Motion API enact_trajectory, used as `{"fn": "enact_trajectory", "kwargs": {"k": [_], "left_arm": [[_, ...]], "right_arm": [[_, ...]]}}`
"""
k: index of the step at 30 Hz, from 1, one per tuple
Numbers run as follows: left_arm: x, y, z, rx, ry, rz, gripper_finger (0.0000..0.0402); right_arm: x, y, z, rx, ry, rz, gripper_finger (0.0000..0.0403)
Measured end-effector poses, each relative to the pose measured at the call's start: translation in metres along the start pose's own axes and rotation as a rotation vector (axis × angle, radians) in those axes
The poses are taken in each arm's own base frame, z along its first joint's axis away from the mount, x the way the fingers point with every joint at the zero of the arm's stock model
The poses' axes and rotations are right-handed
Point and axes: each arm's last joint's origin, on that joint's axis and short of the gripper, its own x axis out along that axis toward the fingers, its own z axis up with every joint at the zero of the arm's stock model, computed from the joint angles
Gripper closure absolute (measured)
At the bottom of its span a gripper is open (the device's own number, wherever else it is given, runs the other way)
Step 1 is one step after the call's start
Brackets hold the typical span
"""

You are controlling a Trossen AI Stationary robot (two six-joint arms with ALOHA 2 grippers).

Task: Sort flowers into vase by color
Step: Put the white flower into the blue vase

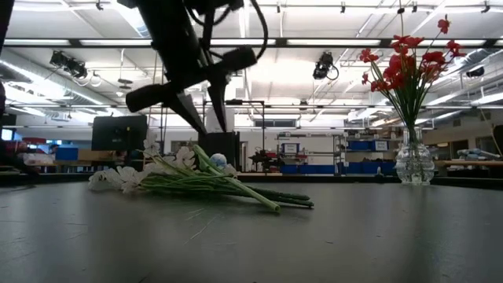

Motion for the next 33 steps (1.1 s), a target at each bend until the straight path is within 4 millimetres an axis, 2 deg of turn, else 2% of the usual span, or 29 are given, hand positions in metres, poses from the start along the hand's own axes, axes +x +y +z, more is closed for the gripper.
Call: {"fn": "enact_trajectory", "kwargs": {"k": [3, 8, 14, 25, 29, 33], "left_arm": [[0.01, 0.001, 0.014, -0.004, 0.0, 0.021, 0.0257], [0.024, 0.006, 0.036, 0.017, 0.028, 0.067, 0.0257], [0.036, 0.011, 0.048, 0.044, 0.053, 0.11, 0.0257], [0.072, 0.012, 0.041, 0.072, 0.136, 0.137, 0.0257], [0.073, 0.01, 0.039, 0.065, 0.137, 0.12, 0.0265], [0.07, 0.009, 0.041, 0.062, 0.134, 0.105, 0.0291]], "right_arm": [[0.0, 0.003, 0.005, -0.075, -0.058, 0.017, 0.0266], [0.001, -0.001, 0.002, -0.082, -0.037, -0.022, 0.0266], [0.001, -0.004, -0.001, -0.062, -0.003, -0.054, 0.0266], [0.001, -0.005, -0.001, -0.065, 0.004, -0.052, 0.0266], [0.001, -0.005, -0.002, -0.065, 0.005, -0.053, 0.0266], [0.001, -0.005, -0.002, -0.066, 0.006, -0.054, 0.0266]]}}
